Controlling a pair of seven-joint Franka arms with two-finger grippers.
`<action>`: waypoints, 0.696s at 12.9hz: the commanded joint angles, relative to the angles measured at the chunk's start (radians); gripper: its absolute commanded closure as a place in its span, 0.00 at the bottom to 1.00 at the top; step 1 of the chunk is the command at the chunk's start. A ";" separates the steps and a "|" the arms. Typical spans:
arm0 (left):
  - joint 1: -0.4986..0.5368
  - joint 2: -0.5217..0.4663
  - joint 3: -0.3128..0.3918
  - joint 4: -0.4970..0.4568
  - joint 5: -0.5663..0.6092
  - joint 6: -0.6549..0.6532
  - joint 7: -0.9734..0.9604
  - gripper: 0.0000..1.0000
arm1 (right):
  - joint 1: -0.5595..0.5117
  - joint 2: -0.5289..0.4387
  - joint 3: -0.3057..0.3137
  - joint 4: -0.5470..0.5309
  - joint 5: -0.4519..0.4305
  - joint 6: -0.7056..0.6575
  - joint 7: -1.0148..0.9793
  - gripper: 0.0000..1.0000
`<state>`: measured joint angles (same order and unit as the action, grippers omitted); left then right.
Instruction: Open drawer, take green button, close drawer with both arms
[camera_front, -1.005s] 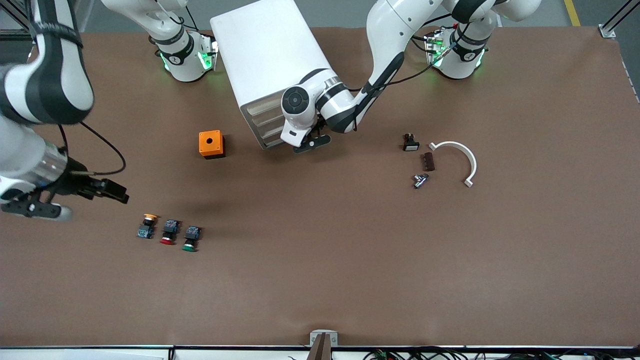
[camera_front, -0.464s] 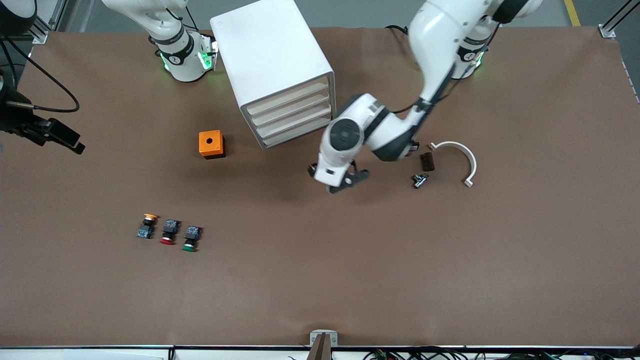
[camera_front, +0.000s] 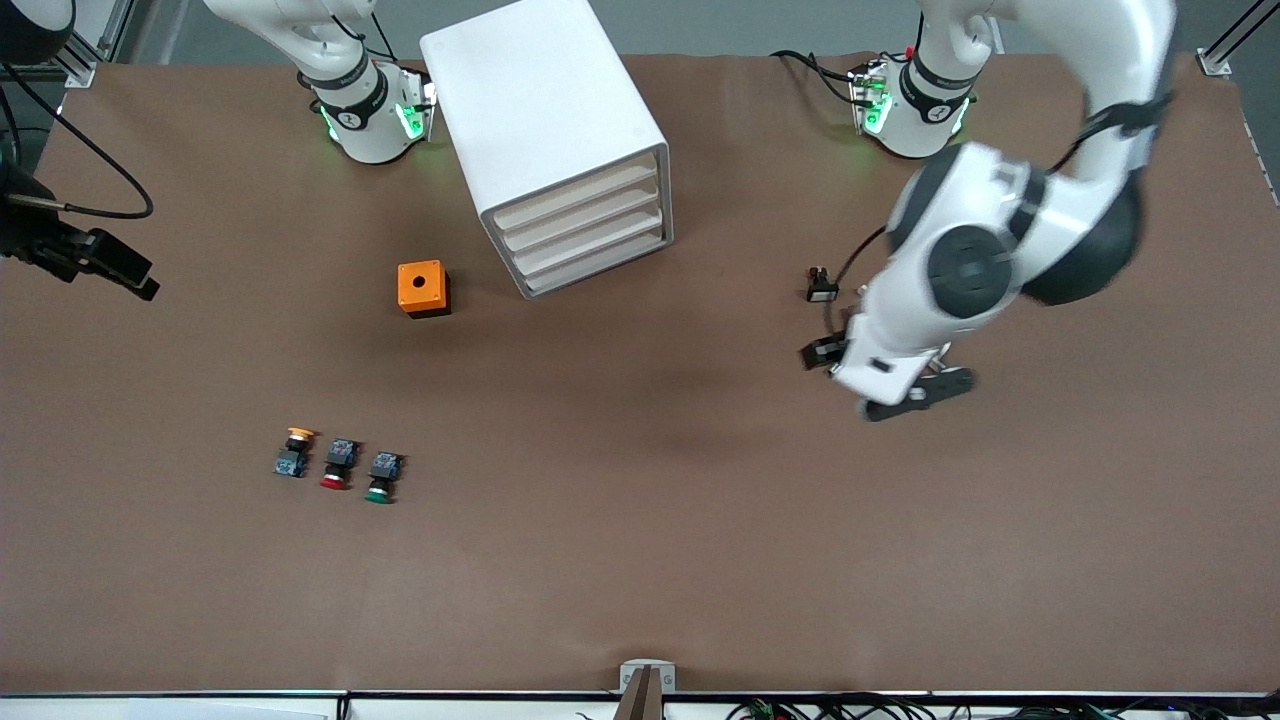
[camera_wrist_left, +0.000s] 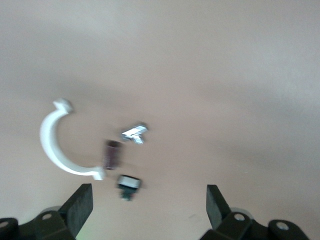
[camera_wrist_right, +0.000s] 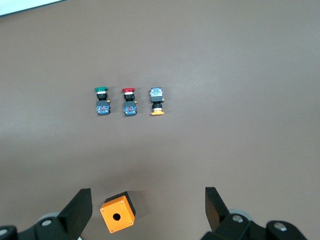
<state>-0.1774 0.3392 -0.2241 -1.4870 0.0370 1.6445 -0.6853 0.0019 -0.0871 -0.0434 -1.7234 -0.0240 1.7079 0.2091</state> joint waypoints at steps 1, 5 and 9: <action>0.113 -0.031 -0.006 0.120 0.018 -0.167 0.177 0.00 | -0.019 -0.039 0.017 -0.025 -0.013 -0.019 0.012 0.00; 0.191 -0.144 -0.011 0.126 0.152 -0.180 0.375 0.00 | -0.017 -0.040 0.019 -0.027 -0.013 -0.024 0.012 0.00; 0.278 -0.261 -0.015 0.047 0.103 -0.183 0.476 0.00 | -0.014 -0.046 0.020 -0.025 -0.013 -0.022 0.010 0.00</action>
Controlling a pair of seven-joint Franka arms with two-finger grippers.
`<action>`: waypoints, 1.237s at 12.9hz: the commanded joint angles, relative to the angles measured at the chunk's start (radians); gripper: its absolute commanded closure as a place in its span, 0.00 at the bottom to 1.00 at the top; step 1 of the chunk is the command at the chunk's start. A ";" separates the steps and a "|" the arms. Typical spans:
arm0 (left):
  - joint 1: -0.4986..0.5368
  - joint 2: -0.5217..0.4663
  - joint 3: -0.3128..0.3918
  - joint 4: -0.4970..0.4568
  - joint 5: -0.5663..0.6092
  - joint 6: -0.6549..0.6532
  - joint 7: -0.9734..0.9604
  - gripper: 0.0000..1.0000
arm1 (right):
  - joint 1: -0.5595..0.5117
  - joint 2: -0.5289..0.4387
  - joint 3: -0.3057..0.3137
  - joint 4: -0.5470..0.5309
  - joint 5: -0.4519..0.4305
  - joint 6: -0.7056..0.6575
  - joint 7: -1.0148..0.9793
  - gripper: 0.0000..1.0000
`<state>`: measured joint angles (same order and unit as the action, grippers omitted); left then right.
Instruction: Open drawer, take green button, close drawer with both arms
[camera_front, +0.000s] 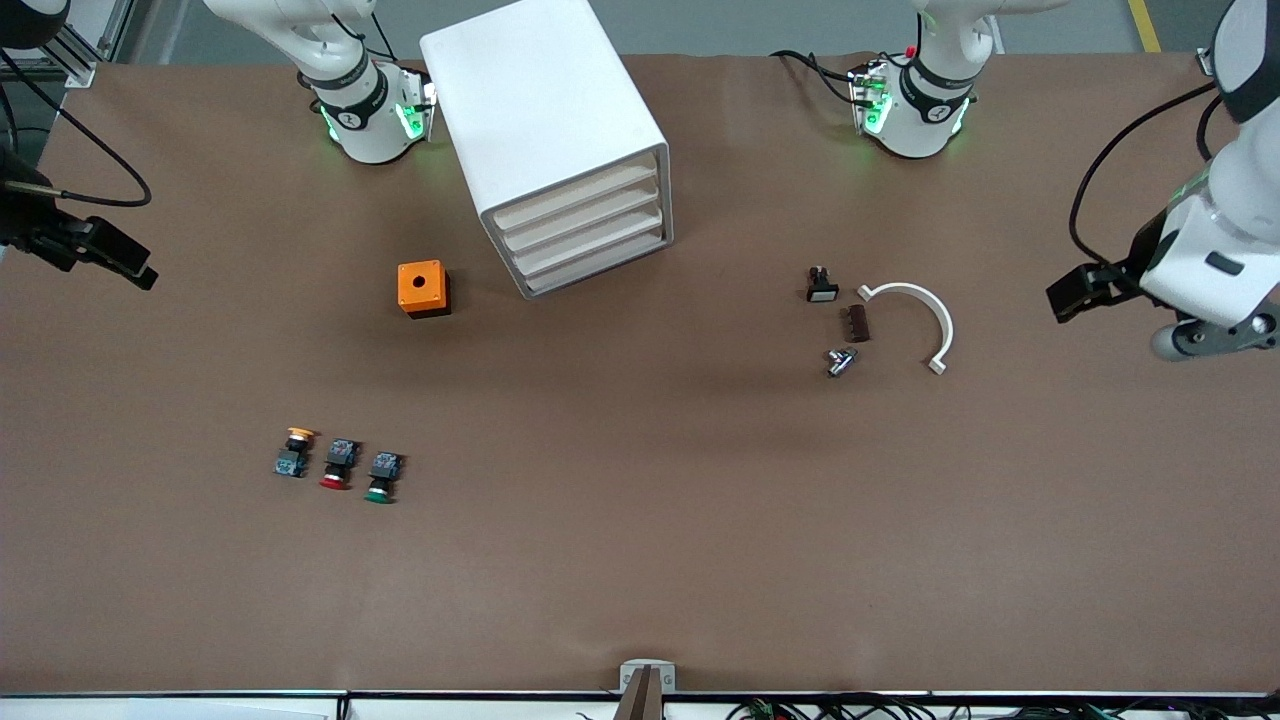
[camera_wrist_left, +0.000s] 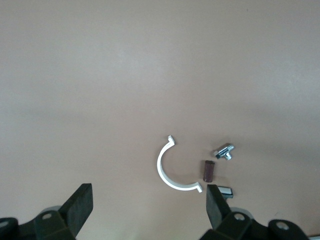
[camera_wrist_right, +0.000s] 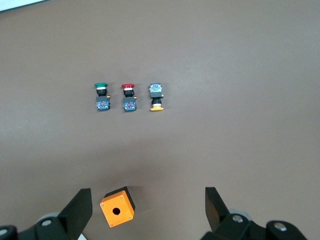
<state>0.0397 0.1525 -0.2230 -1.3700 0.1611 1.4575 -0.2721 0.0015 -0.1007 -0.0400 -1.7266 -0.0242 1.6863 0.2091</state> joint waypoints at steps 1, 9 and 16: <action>0.110 -0.094 -0.016 -0.081 -0.079 0.004 0.118 0.00 | -0.014 -0.034 0.017 -0.022 -0.013 -0.001 0.010 0.00; -0.003 -0.292 0.099 -0.311 -0.140 0.058 0.136 0.00 | -0.014 -0.039 0.018 -0.021 -0.013 0.001 0.010 0.00; 0.000 -0.349 0.088 -0.376 -0.137 0.120 0.139 0.00 | -0.014 -0.040 0.019 -0.021 -0.013 -0.013 0.012 0.00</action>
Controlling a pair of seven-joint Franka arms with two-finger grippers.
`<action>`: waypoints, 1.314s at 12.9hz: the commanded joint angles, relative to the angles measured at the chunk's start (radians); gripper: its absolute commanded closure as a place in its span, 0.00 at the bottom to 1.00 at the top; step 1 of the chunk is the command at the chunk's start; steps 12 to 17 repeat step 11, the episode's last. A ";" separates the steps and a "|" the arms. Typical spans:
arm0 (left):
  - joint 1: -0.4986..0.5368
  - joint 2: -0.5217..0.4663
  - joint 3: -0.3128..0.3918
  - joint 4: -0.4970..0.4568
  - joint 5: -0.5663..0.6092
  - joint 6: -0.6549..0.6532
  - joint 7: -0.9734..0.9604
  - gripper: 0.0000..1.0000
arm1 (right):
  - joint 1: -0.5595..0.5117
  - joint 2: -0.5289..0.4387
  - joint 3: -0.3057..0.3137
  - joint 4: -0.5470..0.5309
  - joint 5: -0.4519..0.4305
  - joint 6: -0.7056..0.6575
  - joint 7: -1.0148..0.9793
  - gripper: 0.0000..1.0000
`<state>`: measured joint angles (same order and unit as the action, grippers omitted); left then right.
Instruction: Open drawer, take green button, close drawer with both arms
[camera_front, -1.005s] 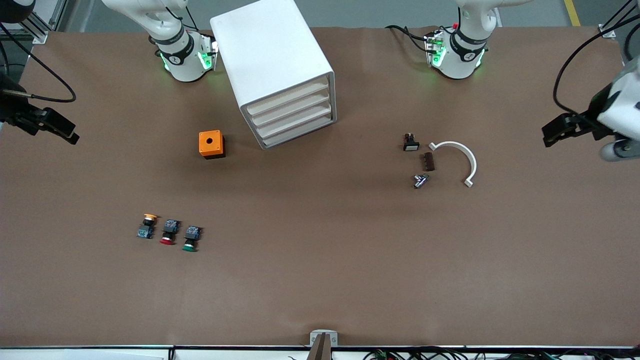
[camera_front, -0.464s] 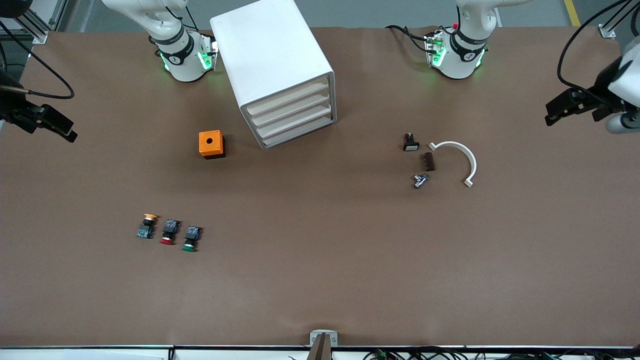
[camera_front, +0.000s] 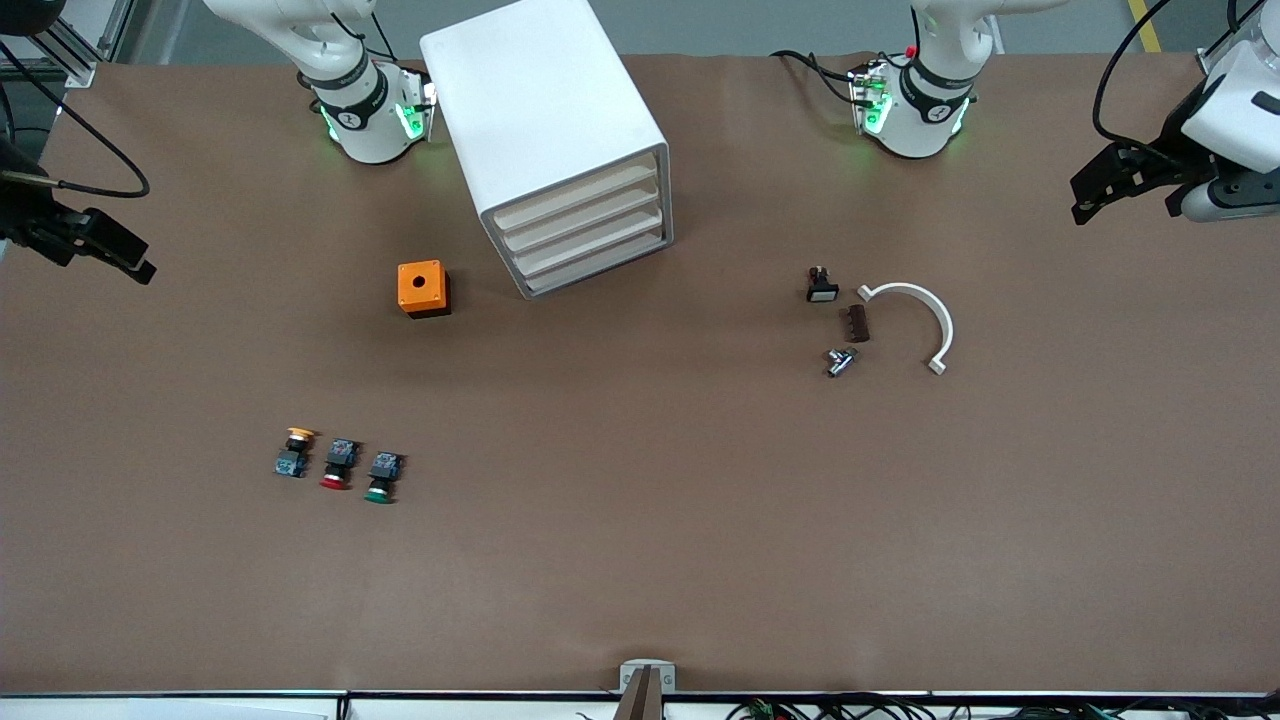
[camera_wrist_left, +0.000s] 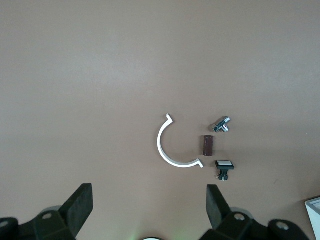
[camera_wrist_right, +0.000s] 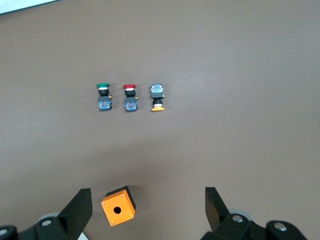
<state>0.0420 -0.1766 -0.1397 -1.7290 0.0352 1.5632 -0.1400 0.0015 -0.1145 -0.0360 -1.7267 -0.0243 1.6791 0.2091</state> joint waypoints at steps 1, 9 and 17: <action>-0.002 -0.024 0.003 -0.021 -0.012 0.009 0.010 0.00 | -0.014 -0.027 0.015 -0.020 -0.013 -0.007 0.012 0.00; -0.004 0.034 0.005 0.051 -0.046 -0.015 0.005 0.00 | -0.011 -0.021 0.016 -0.024 -0.013 -0.009 0.013 0.00; -0.005 0.071 0.005 0.103 -0.046 -0.044 0.005 0.00 | -0.011 -0.021 0.016 -0.022 -0.013 -0.010 0.013 0.00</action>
